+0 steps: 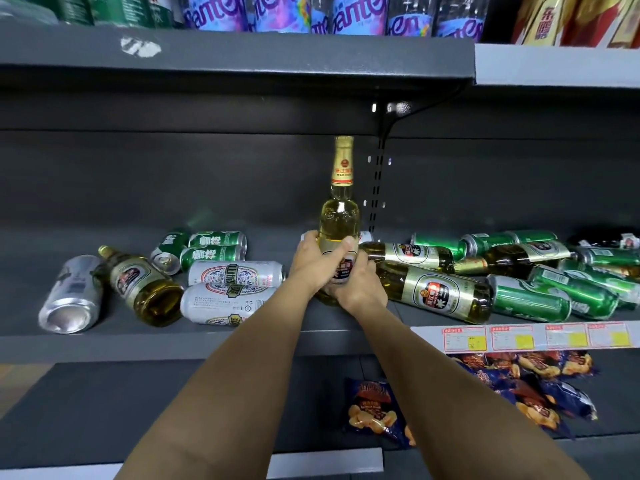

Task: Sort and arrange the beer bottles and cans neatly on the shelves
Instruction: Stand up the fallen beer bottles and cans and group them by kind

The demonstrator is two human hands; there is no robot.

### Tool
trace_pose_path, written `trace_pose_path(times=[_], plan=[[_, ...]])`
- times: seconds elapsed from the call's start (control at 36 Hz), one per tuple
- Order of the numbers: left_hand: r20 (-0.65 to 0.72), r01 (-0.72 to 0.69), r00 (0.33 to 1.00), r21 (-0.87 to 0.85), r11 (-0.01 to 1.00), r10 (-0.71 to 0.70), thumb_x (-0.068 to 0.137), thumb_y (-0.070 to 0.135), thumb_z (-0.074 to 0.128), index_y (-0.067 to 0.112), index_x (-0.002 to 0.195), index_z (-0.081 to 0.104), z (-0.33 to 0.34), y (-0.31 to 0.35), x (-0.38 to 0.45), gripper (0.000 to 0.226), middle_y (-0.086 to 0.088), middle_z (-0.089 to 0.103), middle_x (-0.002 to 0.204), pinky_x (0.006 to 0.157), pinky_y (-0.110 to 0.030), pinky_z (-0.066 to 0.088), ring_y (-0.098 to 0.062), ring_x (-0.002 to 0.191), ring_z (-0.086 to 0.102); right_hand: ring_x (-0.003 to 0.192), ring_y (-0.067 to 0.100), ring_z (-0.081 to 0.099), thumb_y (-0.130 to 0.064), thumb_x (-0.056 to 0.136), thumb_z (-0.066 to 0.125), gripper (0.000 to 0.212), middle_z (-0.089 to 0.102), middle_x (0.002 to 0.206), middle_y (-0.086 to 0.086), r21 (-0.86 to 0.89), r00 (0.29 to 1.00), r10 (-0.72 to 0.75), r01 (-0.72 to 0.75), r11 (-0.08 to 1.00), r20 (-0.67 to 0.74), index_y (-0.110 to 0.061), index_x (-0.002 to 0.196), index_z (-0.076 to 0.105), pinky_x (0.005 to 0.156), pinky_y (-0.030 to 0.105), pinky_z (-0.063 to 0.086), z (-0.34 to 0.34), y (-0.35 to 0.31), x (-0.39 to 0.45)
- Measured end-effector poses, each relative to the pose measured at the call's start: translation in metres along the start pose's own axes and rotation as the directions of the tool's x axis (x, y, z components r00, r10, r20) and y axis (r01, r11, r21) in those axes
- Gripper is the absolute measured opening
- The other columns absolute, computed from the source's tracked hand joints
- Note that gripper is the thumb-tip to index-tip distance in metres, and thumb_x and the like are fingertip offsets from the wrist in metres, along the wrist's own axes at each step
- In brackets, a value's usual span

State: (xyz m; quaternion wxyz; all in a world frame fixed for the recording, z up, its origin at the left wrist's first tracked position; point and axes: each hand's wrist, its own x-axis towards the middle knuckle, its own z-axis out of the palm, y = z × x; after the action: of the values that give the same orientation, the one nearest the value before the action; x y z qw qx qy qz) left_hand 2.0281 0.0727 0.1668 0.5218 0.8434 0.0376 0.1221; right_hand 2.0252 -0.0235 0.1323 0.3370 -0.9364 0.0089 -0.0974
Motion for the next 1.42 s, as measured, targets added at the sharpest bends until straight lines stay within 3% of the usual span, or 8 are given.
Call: trace_pose_path(times=[0.11, 0.25, 0.33, 0.44, 0.67, 0.89, 1.14, 1.42], plan=[[-0.092, -0.071, 0.992, 0.2, 0.977, 0.091, 0.093, 0.061, 0.044, 0.018, 0.133, 0.048, -0.014, -0.006, -0.006, 0.059, -0.005, 0.055, 0.135, 0.1, -0.041, 0.043, -0.026, 0.123, 0.05, 0.121, 0.031, 0.049, -0.021, 0.081, 0.074, 0.094, 0.037, 0.136, 0.012, -0.152, 1.0, -0.021, 0.024, 0.988, 0.023, -0.017, 0.15, 0.01, 0.091, 0.041, 0.046, 0.001, 0.006, -0.018], [-0.175, -0.111, 0.965, 0.412, 0.904, 0.198, 0.099, 0.05, 0.04, 0.016, 0.122, 0.057, -0.03, -0.013, -0.019, 0.045, -0.009, 0.061, 0.121, 0.09, -0.044, 0.048, -0.029, 0.113, 0.054, 0.111, 0.029, 0.049, -0.012, 0.084, 0.06, 0.043, 0.049, 0.121, 0.01, -0.235, 0.971, -0.091, 0.038, 0.971, -0.22, -0.01, 0.122, 0.04, 0.083, 0.038, 0.044, -0.006, 0.012, -0.041], [-0.214, -0.078, 0.955, 0.488, 0.869, 0.206, 0.1, 0.046, 0.039, 0.014, 0.118, 0.059, -0.04, -0.019, -0.034, 0.042, -0.011, 0.061, 0.119, 0.088, -0.044, 0.048, -0.03, 0.111, 0.054, 0.103, 0.028, 0.052, -0.011, 0.083, 0.057, 0.03, 0.055, 0.11, 0.008, -0.364, 0.912, -0.301, 0.189, 0.912, -0.28, -0.011, 0.111, 0.048, 0.082, 0.036, 0.041, -0.013, 0.008, -0.05], [-0.233, -0.027, 0.951, 0.597, 0.802, 0.205, 0.1, 0.046, 0.039, 0.014, 0.123, 0.058, -0.058, -0.031, -0.049, 0.043, -0.011, 0.06, 0.122, 0.093, -0.04, 0.041, -0.029, 0.116, 0.051, 0.105, 0.028, 0.053, -0.025, 0.089, 0.052, 0.03, 0.058, 0.113, 0.008, -0.451, 0.838, -0.521, 0.406, 0.795, -0.164, -0.013, 0.117, 0.053, 0.084, 0.039, 0.039, -0.01, -0.012, -0.055], [-0.257, 0.117, 0.96, 0.729, 0.675, 0.11, 0.103, 0.038, 0.033, 0.013, 0.128, 0.054, -0.107, -0.052, -0.07, 0.042, -0.015, 0.055, 0.131, 0.099, -0.041, 0.037, -0.033, 0.123, 0.045, 0.128, 0.025, 0.038, -0.059, 0.093, 0.043, 0.065, 0.044, 0.141, 0.005, -0.451, 0.799, -0.568, 0.588, 0.672, 0.197, -0.018, 0.143, 0.035, 0.107, 0.041, 0.024, 0.022, -0.047, -0.067], [-0.21, 0.116, 0.974, 0.774, 0.623, 0.08, 0.103, 0.035, 0.031, 0.013, 0.129, 0.052, -0.133, -0.077, -0.072, 0.04, -0.014, 0.051, 0.132, 0.1, -0.042, 0.036, -0.031, 0.123, 0.044, 0.14, 0.027, 0.028, -0.063, 0.087, 0.052, 0.085, 0.035, 0.15, 0.006, -0.488, 0.785, -0.533, 0.616, 0.618, 0.315, -0.016, 0.151, 0.022, 0.119, 0.048, 0.009, 0.046, -0.079, -0.072], [0.026, -0.119, 0.983, 0.836, 0.536, 0.179, 0.104, 0.036, 0.029, 0.014, 0.134, 0.045, -0.151, -0.091, -0.055, 0.041, -0.01, 0.048, 0.134, 0.103, -0.041, 0.037, -0.028, 0.125, 0.042, 0.138, 0.026, 0.032, -0.059, 0.086, 0.058, 0.09, 0.035, 0.151, 0.004, -0.535, 0.843, -0.448, 0.537, 0.652, 0.299, -0.017, 0.153, 0.016, 0.111, 0.044, 0.021, 0.07, -0.106, -0.068], [0.059, -0.273, 0.938, 0.731, 0.625, 0.341, 0.104, 0.039, 0.029, 0.016, 0.144, 0.034, -0.159, -0.103, -0.048, 0.047, -0.01, 0.045, 0.139, 0.102, -0.039, 0.037, -0.028, 0.126, 0.042, 0.128, 0.026, 0.038, -0.041, 0.09, 0.061, 0.062, 0.043, 0.138, 0.004, -0.569, 0.903, -0.414, 0.402, 0.718, 0.115, -0.017, 0.14, 0.033, 0.105, 0.045, 0.029, 0.075, -0.108, -0.082]])
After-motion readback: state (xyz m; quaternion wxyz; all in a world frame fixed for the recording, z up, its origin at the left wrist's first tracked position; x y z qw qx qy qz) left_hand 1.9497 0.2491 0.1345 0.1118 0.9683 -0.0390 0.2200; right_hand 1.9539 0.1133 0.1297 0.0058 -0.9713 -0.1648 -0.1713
